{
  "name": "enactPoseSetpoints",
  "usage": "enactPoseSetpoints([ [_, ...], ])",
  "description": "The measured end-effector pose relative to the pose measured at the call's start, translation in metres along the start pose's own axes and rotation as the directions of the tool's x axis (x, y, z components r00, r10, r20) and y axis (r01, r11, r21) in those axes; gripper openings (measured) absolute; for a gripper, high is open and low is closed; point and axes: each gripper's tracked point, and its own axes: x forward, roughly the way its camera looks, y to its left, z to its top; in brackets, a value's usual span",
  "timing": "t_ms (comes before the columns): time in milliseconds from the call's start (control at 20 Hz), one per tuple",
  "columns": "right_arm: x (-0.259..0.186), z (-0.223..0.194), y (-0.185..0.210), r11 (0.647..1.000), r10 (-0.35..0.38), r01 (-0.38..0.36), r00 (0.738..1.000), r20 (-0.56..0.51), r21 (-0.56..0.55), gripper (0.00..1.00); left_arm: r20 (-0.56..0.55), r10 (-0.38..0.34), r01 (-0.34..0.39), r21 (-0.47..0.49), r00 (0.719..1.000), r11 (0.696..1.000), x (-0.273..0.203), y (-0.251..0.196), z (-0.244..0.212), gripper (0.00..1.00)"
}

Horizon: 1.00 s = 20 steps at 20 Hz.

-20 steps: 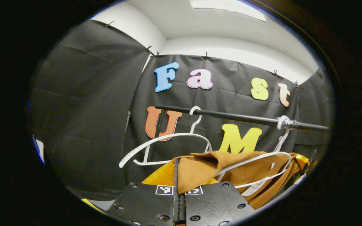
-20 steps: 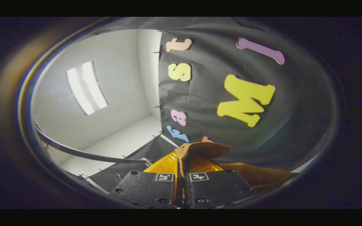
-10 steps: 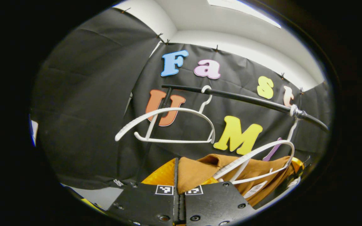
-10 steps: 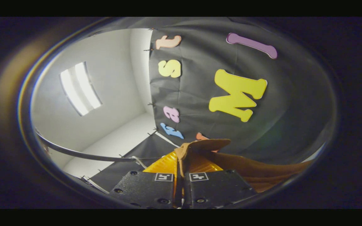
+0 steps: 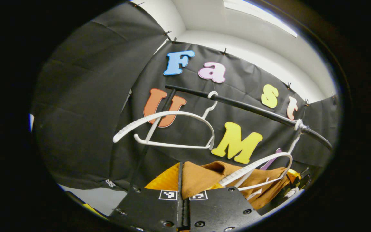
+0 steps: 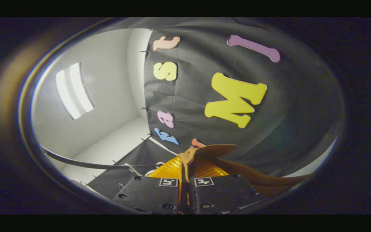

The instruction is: Grasp the clothes on the hanger with both hands and then place them into the laundry hamper below.

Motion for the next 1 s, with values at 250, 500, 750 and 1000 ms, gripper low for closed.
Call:
enactPoseSetpoints([
  [250,0.006,0.002,0.008,0.999,0.042,-0.043,0.998,-0.037,-0.018,0.05,0.019,-0.012,0.012,0.009,1.0,1.0,0.0,0.004,0.011,0.05],
  [500,0.007,-0.015,-0.039,0.997,-0.072,0.075,0.994,-0.088,0.031,0.05,-0.027,-0.008,0.007,-0.048,1.0,0.999,0.007,0.014,-0.015,0.05],
  [750,-0.011,-0.041,-0.06,0.992,-0.075,0.087,0.989,-0.124,0.092,0.05,-0.078,0.046,-0.051,-0.065,0.996,0.997,0.002,0.034,-0.051,0.05],
  [1000,-0.045,-0.068,-0.082,0.98,-0.137,0.156,0.979,-0.149,0.125,0.05,-0.133,0.075,-0.079,-0.025,0.988,0.997,-0.026,0.041,-0.086,0.05],
])
